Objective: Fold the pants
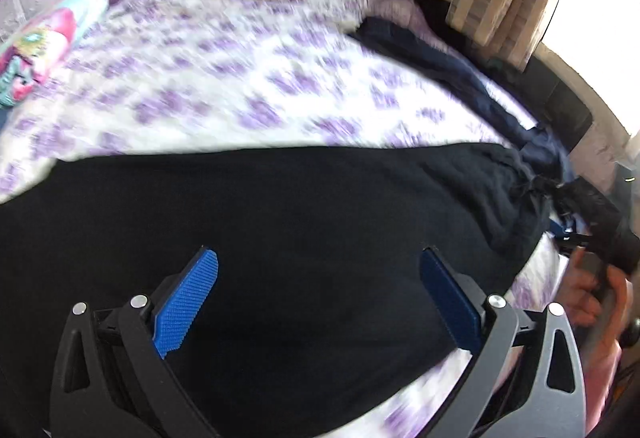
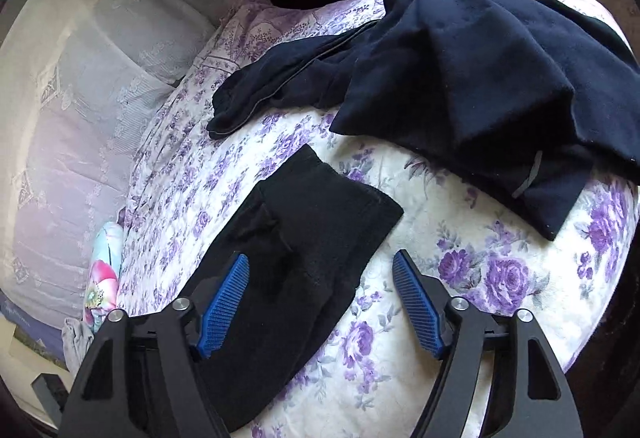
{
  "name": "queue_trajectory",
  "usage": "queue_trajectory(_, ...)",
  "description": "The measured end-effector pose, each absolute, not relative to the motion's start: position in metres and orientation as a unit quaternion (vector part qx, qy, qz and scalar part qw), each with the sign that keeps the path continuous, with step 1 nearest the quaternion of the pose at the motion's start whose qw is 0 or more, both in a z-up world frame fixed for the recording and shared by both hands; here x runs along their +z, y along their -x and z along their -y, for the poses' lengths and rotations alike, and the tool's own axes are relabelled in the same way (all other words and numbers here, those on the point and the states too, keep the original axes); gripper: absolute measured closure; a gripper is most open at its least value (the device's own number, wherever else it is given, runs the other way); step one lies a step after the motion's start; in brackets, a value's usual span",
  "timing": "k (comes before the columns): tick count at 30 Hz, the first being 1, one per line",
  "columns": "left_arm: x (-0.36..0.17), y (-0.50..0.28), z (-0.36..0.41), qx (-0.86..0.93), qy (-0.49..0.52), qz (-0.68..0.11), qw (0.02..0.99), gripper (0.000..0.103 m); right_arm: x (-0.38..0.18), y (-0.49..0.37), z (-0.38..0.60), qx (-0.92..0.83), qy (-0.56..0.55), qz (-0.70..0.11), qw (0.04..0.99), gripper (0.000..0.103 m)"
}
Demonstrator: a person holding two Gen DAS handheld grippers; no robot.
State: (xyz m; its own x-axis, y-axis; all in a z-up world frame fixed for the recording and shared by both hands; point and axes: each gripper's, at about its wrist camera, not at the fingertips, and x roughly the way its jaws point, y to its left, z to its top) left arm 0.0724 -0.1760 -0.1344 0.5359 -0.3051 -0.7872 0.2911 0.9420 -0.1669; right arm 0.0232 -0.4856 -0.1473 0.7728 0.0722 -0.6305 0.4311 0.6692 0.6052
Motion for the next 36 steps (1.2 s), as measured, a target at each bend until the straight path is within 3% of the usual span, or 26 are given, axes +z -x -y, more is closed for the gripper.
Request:
queue_trajectory(2, -0.159, -0.073, 0.202, -0.132, -0.042, -0.469, 0.872, 0.004, -0.148, -0.023, 0.485, -0.109, -0.387, -0.322, 0.857, 0.043)
queue_trajectory(4, -0.162, -0.06, 0.224, -0.092, -0.105, -0.422, 0.896, 0.004, -0.15, -0.024, 0.485, -0.114, -0.374, -0.327, 0.86, 0.054)
queue_trajectory(7, -0.163, -0.066, 0.217, -0.096, -0.07, -0.441, 0.89, 0.004, -0.15, -0.025, 0.486, -0.104, -0.374, -0.327, 0.862, 0.063)
queue_trajectory(11, -0.164, -0.063, 0.22, -0.093, -0.078, -0.433, 0.893, 0.004, -0.154, -0.028, 0.49, -0.07, -0.406, -0.315, 0.855, 0.064)
queue_trajectory(16, -0.163, -0.064, 0.218, -0.098, -0.072, -0.431, 0.894, 0.004, -0.153, -0.035, 0.487, -0.078, -0.388, -0.324, 0.859, 0.083)
queue_trajectory(22, -0.153, -0.064, 0.19, -0.156, 0.0, -0.437, 0.886, 0.004, -0.096, -0.034, 0.425, -0.117, -0.218, -0.291, 0.924, 0.084)
queue_trajectory(28, -0.107, -0.062, 0.093, -0.103, 0.063, -0.382, 0.916, 0.004, -0.04, -0.027, 0.299, -0.052, 0.009, -0.218, 0.975, 0.084)
queue_trajectory(36, -0.104, -0.049, -0.047, 0.012, 0.127, -0.365, 0.922, 0.004, -0.074, -0.024, 0.146, 0.03, 0.254, -0.207, 0.945, 0.084)
